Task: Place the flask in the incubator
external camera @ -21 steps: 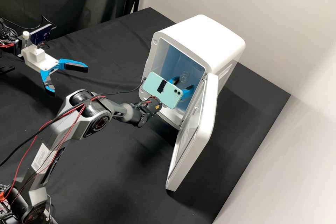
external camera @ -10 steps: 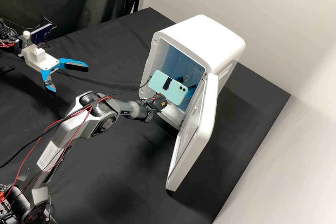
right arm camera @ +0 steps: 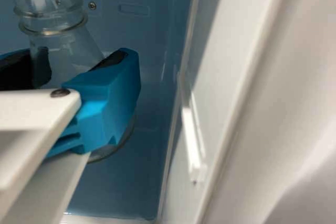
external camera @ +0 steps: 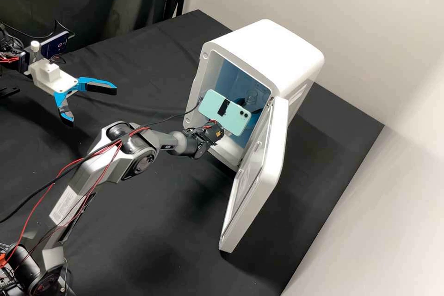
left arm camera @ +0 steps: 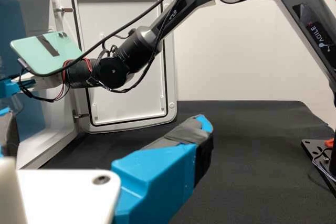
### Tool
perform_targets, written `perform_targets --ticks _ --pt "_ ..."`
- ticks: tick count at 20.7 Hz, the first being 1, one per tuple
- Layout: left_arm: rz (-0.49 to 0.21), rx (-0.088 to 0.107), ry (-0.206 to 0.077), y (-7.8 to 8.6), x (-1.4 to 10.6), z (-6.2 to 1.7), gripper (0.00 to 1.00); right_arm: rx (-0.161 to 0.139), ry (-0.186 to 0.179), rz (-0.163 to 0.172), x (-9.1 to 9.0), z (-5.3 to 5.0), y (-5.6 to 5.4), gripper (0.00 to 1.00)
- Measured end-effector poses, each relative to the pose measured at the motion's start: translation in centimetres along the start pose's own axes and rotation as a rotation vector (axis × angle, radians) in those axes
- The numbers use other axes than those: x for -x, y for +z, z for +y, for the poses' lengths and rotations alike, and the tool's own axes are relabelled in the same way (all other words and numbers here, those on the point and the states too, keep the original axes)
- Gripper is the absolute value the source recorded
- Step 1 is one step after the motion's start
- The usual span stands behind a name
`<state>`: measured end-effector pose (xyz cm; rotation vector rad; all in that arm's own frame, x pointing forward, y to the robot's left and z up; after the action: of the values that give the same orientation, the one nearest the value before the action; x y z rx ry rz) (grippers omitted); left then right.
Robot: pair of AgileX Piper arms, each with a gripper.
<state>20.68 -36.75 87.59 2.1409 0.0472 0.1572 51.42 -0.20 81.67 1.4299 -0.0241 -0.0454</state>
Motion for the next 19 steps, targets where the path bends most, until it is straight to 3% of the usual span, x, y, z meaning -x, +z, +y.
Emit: perform_targets --ticks 5,19 --pt "-0.001 -0.003 0.005 -0.04 -0.12 0.14 1.00 0.002 -0.026 -0.020 -0.18 -0.70 0.54 0.00" --pt "-0.003 -0.006 0.011 -0.06 -0.21 0.27 1.00 0.007 -0.027 -0.021 -0.18 -0.71 0.55 0.00"
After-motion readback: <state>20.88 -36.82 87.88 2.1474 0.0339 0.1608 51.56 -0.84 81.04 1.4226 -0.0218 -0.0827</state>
